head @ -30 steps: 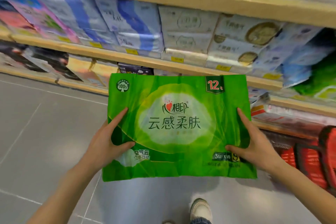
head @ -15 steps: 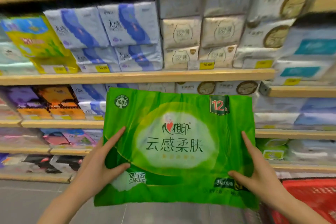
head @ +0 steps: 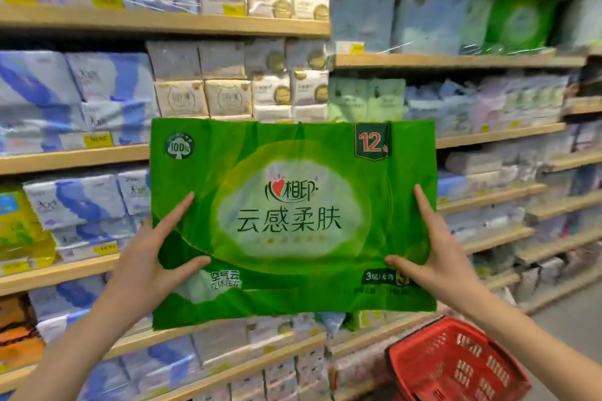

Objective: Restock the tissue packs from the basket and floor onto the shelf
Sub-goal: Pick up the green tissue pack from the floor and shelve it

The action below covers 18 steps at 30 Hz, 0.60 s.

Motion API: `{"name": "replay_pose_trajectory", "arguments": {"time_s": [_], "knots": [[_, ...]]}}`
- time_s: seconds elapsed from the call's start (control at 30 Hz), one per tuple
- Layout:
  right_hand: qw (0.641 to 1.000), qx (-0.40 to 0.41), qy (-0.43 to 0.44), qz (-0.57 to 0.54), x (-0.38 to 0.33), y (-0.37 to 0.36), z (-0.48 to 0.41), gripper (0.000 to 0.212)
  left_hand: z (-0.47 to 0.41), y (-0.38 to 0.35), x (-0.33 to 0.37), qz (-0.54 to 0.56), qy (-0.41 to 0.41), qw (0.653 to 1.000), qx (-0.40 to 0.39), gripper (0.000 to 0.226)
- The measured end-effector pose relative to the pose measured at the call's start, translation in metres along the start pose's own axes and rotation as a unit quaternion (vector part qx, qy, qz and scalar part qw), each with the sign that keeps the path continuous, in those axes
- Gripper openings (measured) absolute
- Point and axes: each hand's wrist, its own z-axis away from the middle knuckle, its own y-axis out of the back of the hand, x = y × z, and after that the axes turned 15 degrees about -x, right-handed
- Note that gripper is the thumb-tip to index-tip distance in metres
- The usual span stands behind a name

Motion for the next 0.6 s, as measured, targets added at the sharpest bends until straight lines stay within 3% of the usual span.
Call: {"name": "replay_pose_trajectory", "arguments": {"time_s": [0.3,0.6], "knots": [[0.99,0.1,-0.042,0.088,-0.017,0.14,0.038,0.112,-0.076,-0.011,0.094,0.042,-0.114,0.992,0.019,0.091],[0.962,0.19,-0.111,0.164,0.033,0.255,0.091,0.11,-0.151,-0.088,0.212,0.151,-0.213,0.965,0.001,0.091]]}}
